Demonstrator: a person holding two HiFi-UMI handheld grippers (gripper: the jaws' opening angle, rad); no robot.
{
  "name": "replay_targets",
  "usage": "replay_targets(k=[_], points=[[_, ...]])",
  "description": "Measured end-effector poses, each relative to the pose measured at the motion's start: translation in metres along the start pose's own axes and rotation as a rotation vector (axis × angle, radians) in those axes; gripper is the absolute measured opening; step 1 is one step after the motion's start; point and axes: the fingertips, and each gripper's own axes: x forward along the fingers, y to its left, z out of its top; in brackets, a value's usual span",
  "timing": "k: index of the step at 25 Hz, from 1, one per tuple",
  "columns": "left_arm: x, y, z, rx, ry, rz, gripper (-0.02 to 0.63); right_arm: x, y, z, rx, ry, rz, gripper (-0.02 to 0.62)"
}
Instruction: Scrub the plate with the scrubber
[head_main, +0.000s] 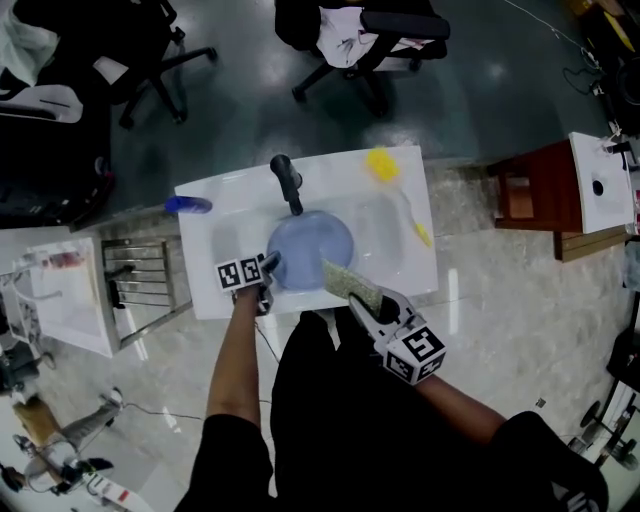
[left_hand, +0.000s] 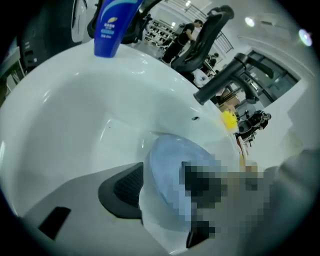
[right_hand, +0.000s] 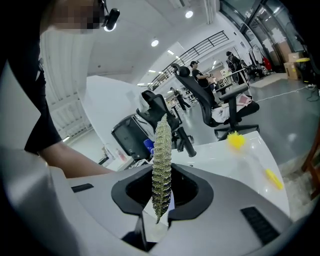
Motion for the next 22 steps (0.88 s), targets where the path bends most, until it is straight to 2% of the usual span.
replay_targets(k=[5,11,14,16,19,22], points=[[0.016,0.005,-0.005,-0.027,0.088,-0.005,0.235,0.005,-0.007,0.003,0.012,-0.004,-0.007,0.061],[0.031,-0.002,-0.018,0.024,0.212,-0.059,0.23,0.008,-0.012,-0.001,0.024,0.002,-0.035,0.061],[0.03,-0.005,-0.019,-0.004,0.211,-0.075,0.181,0.005,-0.011,0.0,0.02,0.006,-0.046,0.061],[0.029,-0.003,-0.018,-0.009,0.208,-0.07,0.086,0.004,-0.014,0.001,0.019,0.006,-0.068,0.061],[0.027,0.0,-0.013,-0.056,0.183,-0.049,0.07,-0.001,-0.026,0.004,0.028,-0.009,-0.117,0.061],[0.019,0.004,-0.006,-0.176,0.103,-0.021,0.049,-0.009,-0.037,0.011,0.019,-0.028,-0.147,0.061]])
